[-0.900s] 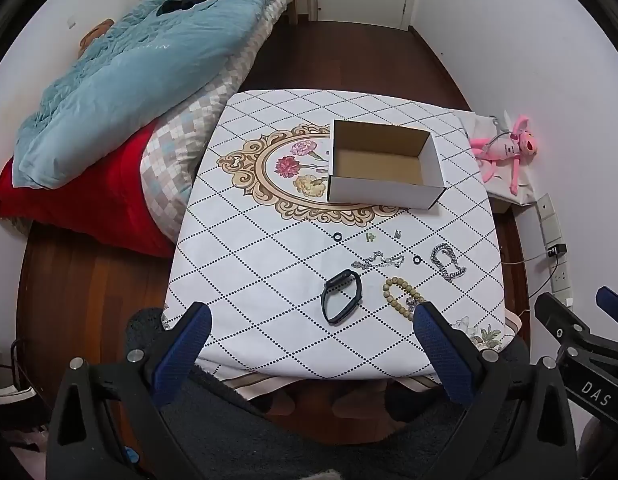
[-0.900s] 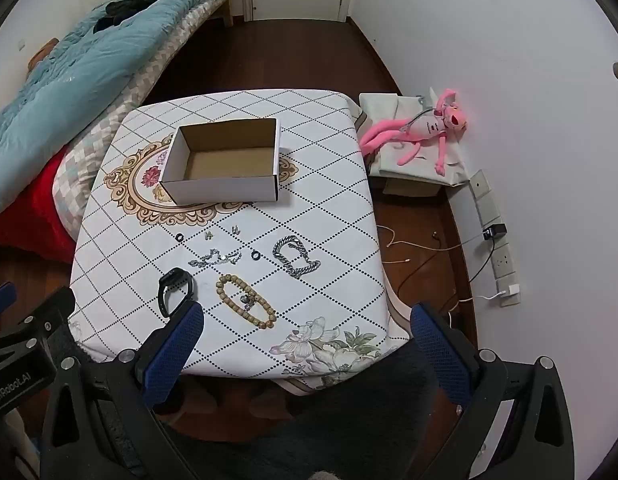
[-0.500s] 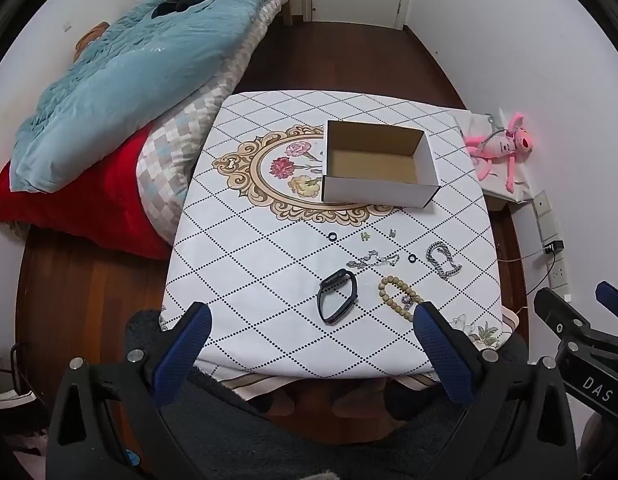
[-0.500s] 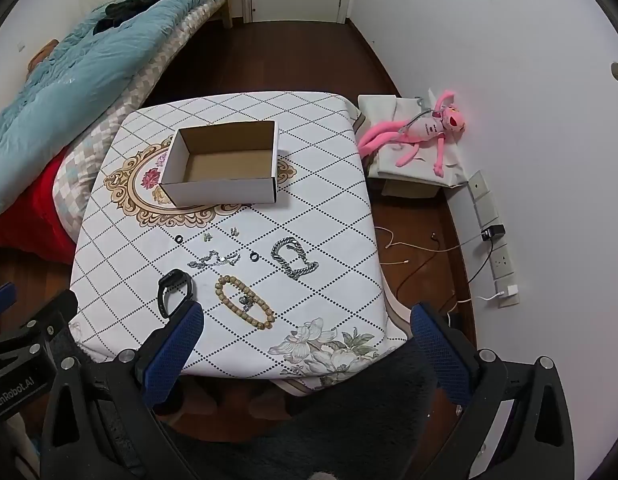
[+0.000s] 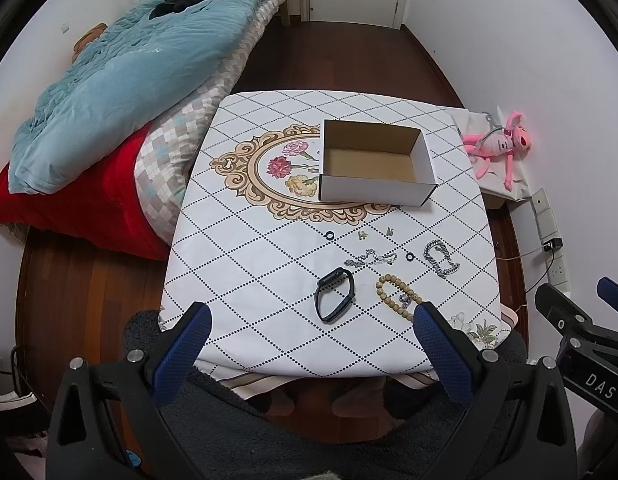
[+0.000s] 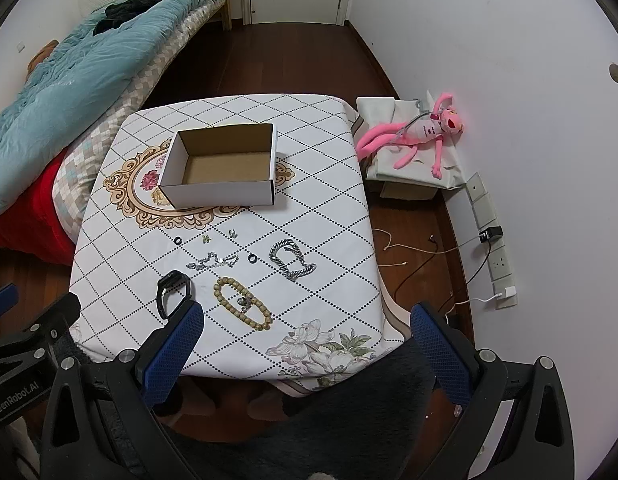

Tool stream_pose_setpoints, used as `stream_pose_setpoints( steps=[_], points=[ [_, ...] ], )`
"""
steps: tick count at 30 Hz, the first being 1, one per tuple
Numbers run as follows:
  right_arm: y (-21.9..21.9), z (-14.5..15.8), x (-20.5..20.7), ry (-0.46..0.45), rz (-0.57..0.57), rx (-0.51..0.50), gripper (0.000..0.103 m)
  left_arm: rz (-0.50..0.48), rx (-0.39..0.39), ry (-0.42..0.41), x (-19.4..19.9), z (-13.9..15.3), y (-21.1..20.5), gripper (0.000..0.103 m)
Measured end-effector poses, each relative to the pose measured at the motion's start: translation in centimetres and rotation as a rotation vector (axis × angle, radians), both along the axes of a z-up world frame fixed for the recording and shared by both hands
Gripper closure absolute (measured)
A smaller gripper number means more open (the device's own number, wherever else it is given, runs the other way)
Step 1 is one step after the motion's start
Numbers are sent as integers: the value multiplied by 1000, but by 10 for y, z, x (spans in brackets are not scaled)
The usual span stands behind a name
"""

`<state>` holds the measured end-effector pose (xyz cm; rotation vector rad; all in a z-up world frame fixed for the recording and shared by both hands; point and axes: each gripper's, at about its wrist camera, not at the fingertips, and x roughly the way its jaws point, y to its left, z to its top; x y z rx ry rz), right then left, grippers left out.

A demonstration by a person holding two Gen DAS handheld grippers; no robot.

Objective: Organize jewelry

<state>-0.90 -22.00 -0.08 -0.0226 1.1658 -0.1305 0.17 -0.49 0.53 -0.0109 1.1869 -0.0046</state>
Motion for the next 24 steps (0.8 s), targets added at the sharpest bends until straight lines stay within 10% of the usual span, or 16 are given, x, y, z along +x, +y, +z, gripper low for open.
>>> stream_pose_setpoints(
  steps=[24],
  points=[
    [-1,6,-1,-5,0,-3,0,-14,0,-6,-3,3,-8,0]
  ],
)
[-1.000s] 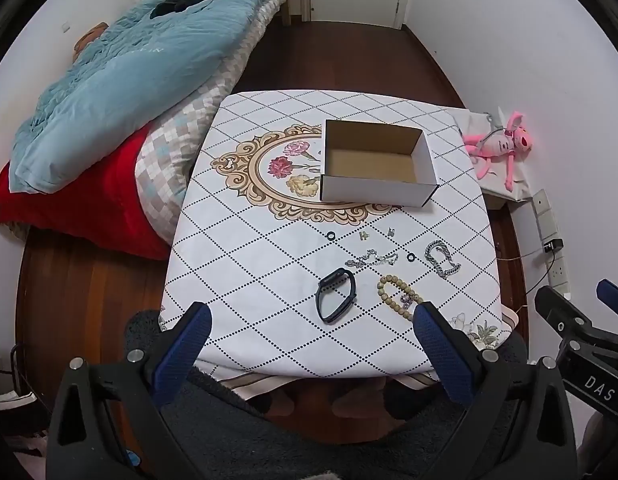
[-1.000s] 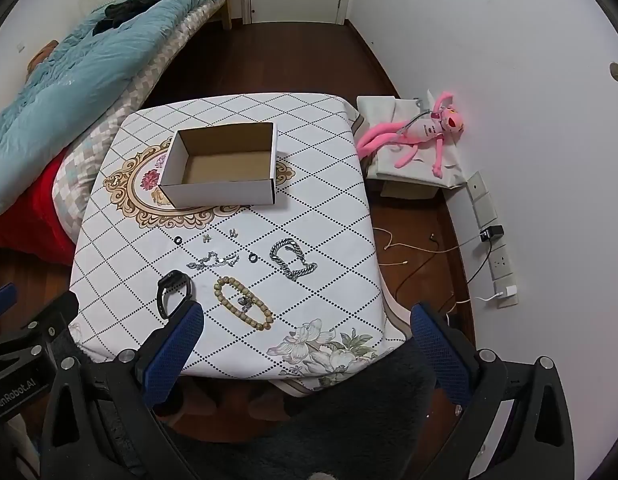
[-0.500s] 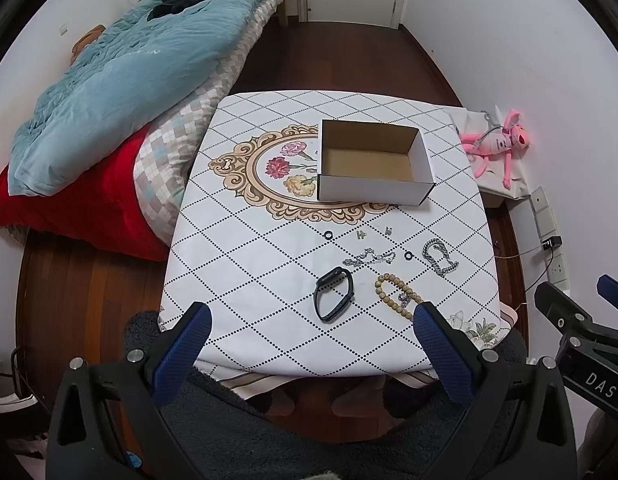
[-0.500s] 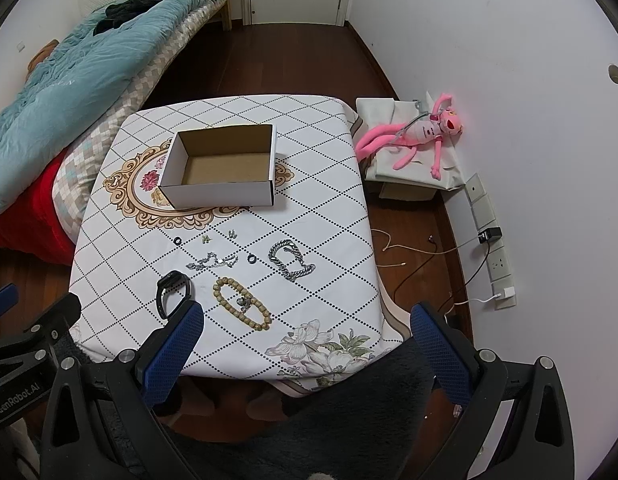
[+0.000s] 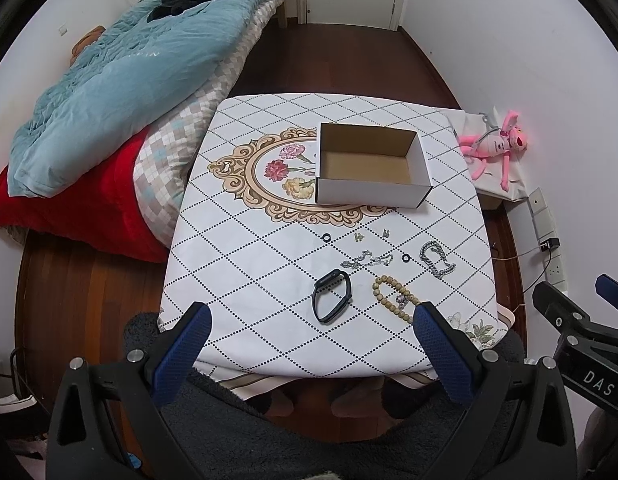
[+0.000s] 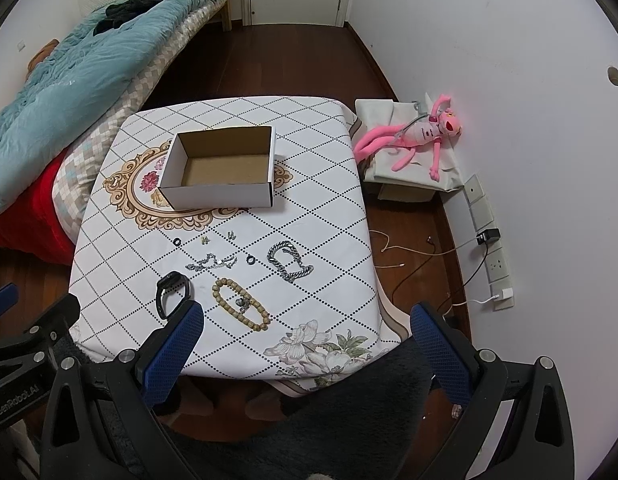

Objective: Organize jewelry

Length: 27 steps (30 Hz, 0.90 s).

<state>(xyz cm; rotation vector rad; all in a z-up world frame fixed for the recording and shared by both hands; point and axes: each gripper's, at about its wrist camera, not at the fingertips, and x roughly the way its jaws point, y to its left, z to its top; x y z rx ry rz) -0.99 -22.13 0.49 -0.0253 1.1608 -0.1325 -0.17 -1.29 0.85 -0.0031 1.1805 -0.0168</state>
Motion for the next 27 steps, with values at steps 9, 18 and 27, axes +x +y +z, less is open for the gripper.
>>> stream_pose_setpoints(
  steps=[9,18,27],
  points=[
    [0,1,0,1,0,0,0,-1,-3,-1,2,4,0,0],
    [-3,5,0,-2,1,-5,0,-2,-4,-4,3,9,-2,0],
    [-3,8,0,-5,2,-5,0,1,-5,-13,3,11,-1,0]
  ],
)
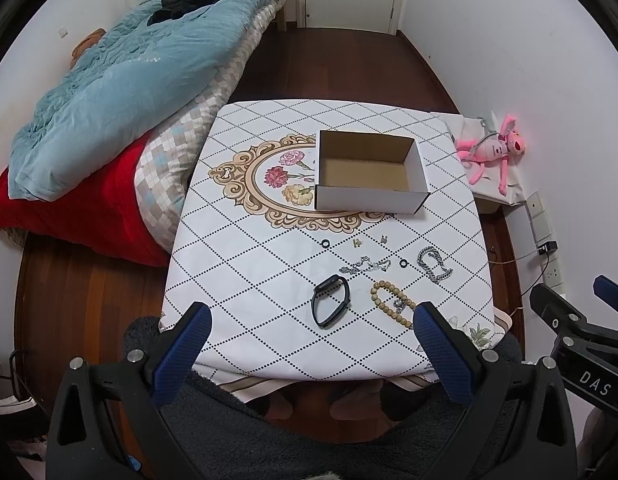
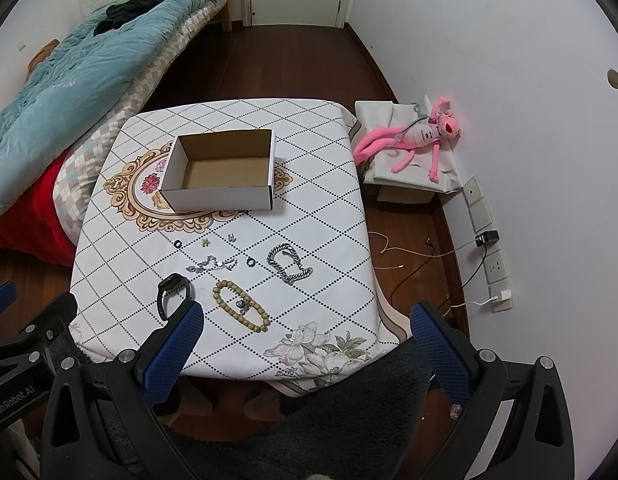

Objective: Organize jewelry

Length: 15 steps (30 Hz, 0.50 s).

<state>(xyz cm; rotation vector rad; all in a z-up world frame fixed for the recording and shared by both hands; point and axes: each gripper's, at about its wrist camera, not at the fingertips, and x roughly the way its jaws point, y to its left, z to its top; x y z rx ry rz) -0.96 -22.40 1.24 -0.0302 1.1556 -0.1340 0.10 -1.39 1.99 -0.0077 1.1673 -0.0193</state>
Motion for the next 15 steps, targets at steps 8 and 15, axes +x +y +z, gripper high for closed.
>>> stream_pose_setpoints(
  steps=[8,15],
  points=[
    [2,-2,-2,0,-1,-1,0,-1,-4,0,-1,0,1,0],
    [2,-1,-2,0,0,-2,0,-2,-6,-3,-2,1,2,0]
  ],
)
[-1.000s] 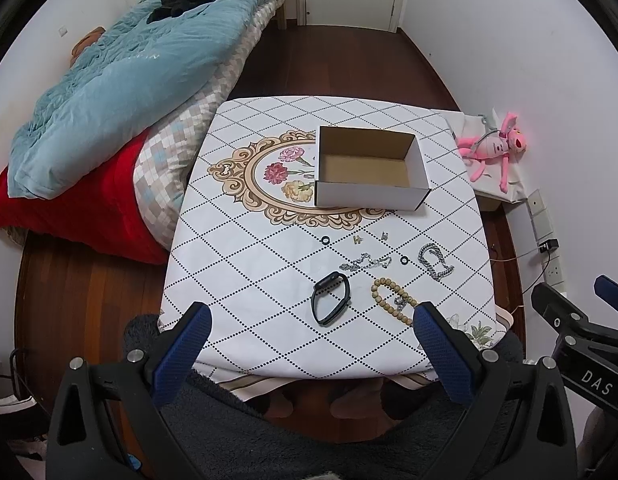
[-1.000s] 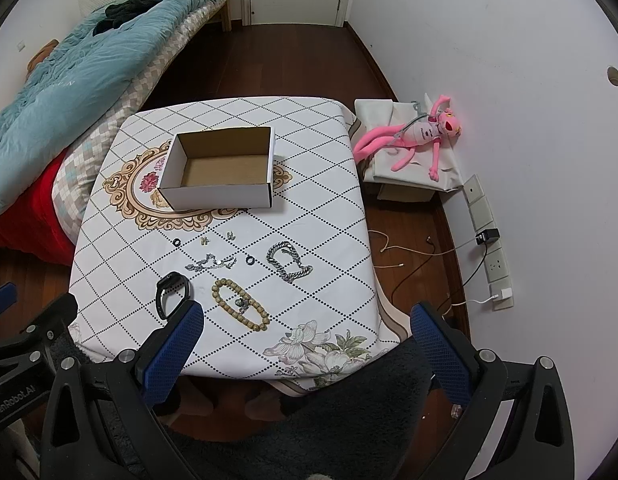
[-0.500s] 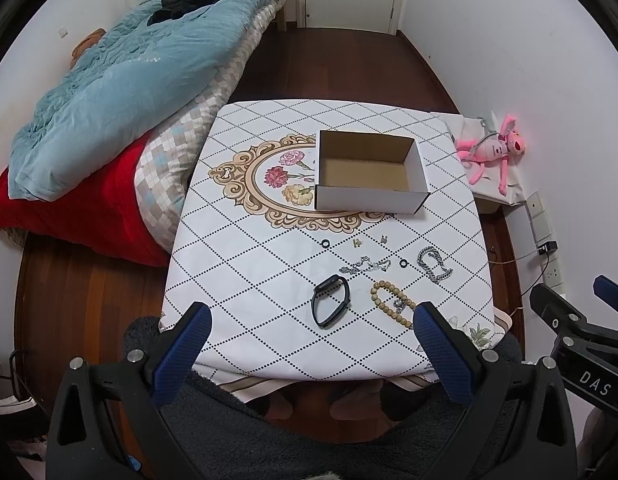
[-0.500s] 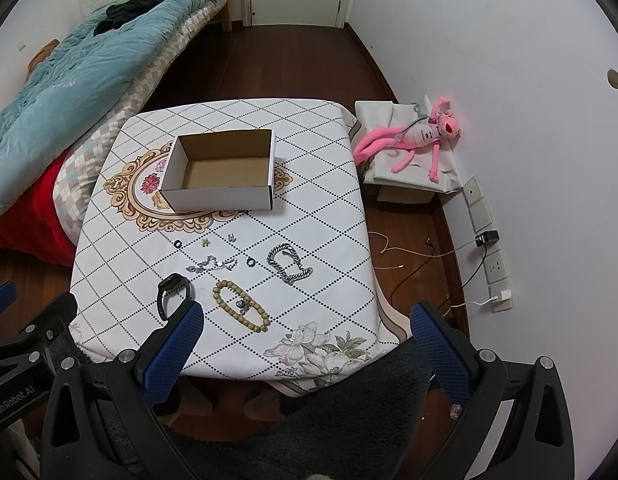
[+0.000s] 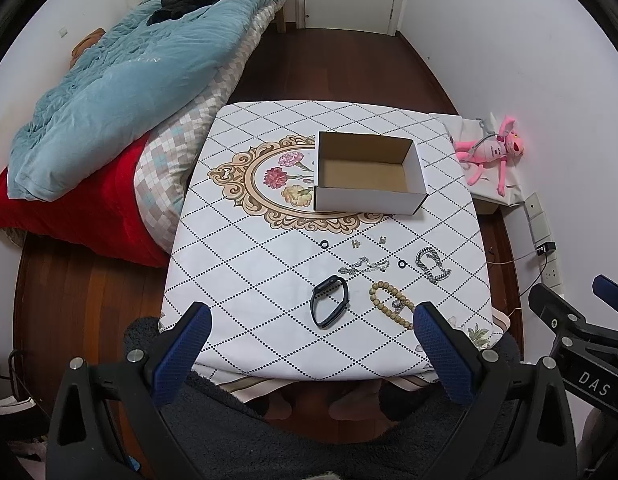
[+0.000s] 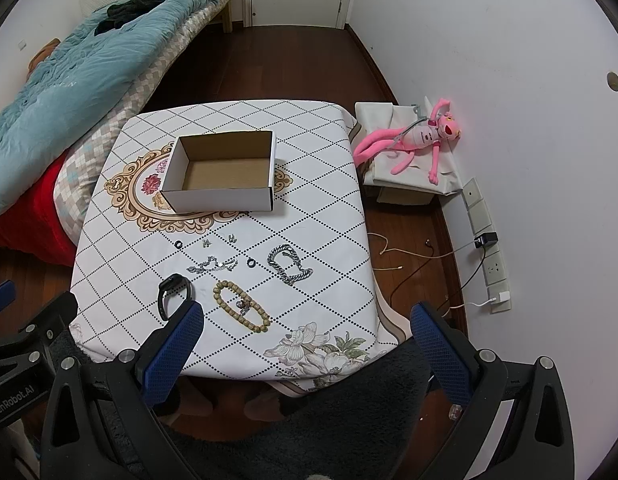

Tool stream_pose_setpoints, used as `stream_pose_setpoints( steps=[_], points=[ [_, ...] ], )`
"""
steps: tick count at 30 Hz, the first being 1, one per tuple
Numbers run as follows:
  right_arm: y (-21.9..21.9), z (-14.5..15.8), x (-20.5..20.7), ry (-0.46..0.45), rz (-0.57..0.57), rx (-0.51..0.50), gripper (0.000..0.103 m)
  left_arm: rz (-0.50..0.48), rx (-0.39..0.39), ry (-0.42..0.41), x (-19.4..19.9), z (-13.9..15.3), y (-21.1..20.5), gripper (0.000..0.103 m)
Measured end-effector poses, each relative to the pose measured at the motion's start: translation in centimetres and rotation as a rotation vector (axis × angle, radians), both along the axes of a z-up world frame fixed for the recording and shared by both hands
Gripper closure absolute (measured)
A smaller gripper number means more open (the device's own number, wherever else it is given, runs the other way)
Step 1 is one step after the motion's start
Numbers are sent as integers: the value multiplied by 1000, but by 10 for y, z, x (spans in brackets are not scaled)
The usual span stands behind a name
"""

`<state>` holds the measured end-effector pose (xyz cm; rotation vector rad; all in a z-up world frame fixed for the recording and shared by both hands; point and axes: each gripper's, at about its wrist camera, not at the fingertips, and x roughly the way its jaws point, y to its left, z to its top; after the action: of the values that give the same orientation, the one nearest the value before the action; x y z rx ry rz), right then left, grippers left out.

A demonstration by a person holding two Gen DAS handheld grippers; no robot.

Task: Organize jewelry
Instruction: 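Grasp the black watch band with the left tool while the right tool grasps the wooden-bead bracelet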

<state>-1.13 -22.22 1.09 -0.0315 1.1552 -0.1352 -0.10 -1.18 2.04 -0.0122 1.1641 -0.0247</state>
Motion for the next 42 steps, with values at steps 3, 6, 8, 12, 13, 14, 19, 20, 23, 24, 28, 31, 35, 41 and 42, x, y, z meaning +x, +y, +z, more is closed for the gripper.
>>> stream_pose_setpoints(
  steps=[3,6,8,12,13,14,19,20,23,24,28,31,35,41,42],
  points=[
    [-2,2,0,-2,0,1,0,-2,-1,-1,1,0,-1,0],
    [-4,1,2,-6,-6,8,0,3,4,-10,4,-3,0,0],
    [1,2,5,-9,-10,3,0,11,22,-12,11,-10,1,0],
    [-4,-17,22,11,-23,12,0,19,56,-7,28,-37,4,0],
    [-6,-26,27,24,-28,14,0,18,65,2,33,-46,4,0],
    [-7,-36,32,33,-29,18,0,15,70,14,38,-57,5,0],
    [-2,-101,53,125,-17,35,3,-18,85,100,54,-111,7,1],
    [0,-115,56,151,-10,41,7,-23,82,112,55,-119,7,1],
    [6,-153,64,217,7,74,14,-42,81,150,58,-145,7,7],
    [9,-165,64,236,12,81,16,-46,73,160,59,-151,6,11],
    [16,-207,65,296,22,120,26,-68,49,220,62,-183,6,26],
    [18,-230,64,334,27,129,37,-107,27,255,62,-201,3,50],
    [25,-251,62,365,51,133,49,-124,6,291,59,-217,-1,58],
    [38,-262,59,356,92,93,56,-125,-11,274,56,-226,-4,89],
    [39,-262,58,346,97,91,58,-123,-11,270,57,-227,-2,94]
  ],
)
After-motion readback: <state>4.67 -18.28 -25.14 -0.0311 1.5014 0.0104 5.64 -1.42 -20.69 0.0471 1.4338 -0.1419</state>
